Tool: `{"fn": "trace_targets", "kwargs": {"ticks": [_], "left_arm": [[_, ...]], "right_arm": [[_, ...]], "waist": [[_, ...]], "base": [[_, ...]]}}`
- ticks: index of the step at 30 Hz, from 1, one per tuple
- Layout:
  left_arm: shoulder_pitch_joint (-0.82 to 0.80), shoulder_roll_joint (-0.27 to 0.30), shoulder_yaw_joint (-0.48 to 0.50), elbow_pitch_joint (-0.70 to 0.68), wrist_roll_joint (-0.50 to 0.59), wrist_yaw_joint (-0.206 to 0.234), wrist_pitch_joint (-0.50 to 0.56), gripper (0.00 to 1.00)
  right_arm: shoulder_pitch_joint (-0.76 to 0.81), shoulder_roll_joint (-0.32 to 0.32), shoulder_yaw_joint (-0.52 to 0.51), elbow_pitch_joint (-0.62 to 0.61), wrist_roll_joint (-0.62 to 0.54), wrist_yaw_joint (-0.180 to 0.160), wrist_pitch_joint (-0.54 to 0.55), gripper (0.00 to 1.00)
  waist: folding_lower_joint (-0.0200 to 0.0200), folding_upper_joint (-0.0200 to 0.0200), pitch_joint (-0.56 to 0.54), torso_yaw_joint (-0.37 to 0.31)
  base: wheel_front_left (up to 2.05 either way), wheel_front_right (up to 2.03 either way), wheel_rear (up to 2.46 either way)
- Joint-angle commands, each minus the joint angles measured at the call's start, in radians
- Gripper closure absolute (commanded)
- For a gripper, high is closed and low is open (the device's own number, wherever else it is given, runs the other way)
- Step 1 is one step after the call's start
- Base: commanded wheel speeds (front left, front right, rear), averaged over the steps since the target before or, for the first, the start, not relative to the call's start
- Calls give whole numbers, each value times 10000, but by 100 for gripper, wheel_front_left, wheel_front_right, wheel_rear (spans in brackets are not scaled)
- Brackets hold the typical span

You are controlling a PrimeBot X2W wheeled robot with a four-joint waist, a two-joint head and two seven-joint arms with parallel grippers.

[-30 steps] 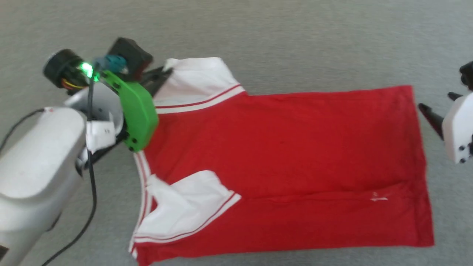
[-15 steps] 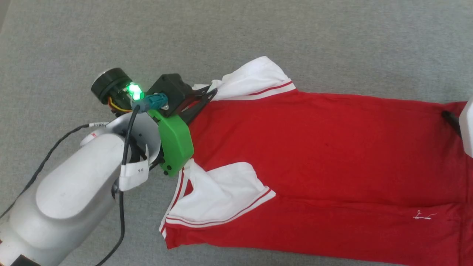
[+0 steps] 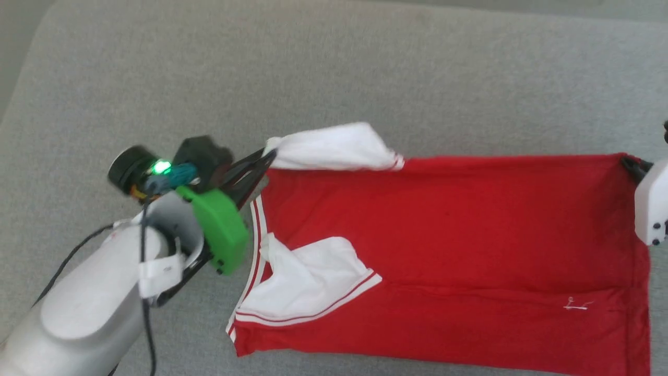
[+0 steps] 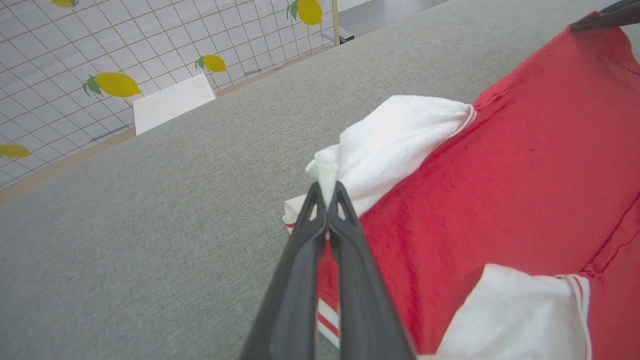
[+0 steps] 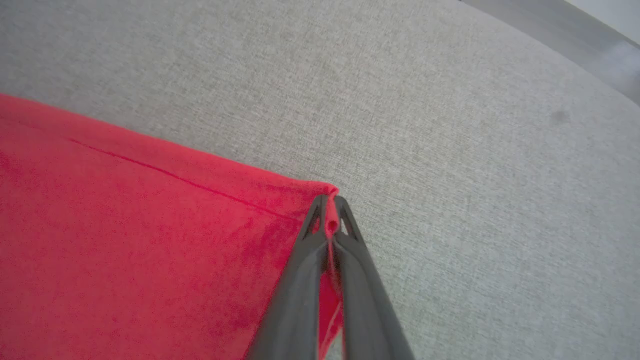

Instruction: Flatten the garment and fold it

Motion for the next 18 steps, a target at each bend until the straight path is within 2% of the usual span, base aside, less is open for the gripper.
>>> {"fn": "trace_targets", "kwargs": {"ticks": [1,6,13,16,18], "left_arm": [[376,189,144,-108,-180,168,-148,100],[1625,798,463,-780,-686,788,-407,100],[3386,1324,399,-1666,-1187,1496,-554,100],[4011,1406,307,-1815,-1449,1673,-567,100],[4390,1435,185,-1780,-1700,1627,-502,100]], "right_arm": [[278,108,-171,-98,-20,-13,-281,100],[1411,533,-945,-699,-140,-13,-964,100],[3650,1110,-2044,-1872,-541,-13,-929,100],[4482,1298,-2380,-2349,-663,-13,-651,100],[4966,1384,-2513,-2615,-693,-13,-422,100]], "waist": [[0,0,-804,-326],[0,0,-1513,-549],[0,0,-2015,-575],[0,0,-2058,-558],[0,0,-2055,-527]], "base": [[0,0,0],[0,0,0],[0,0,0],[0,0,0],[0,0,0]]}}
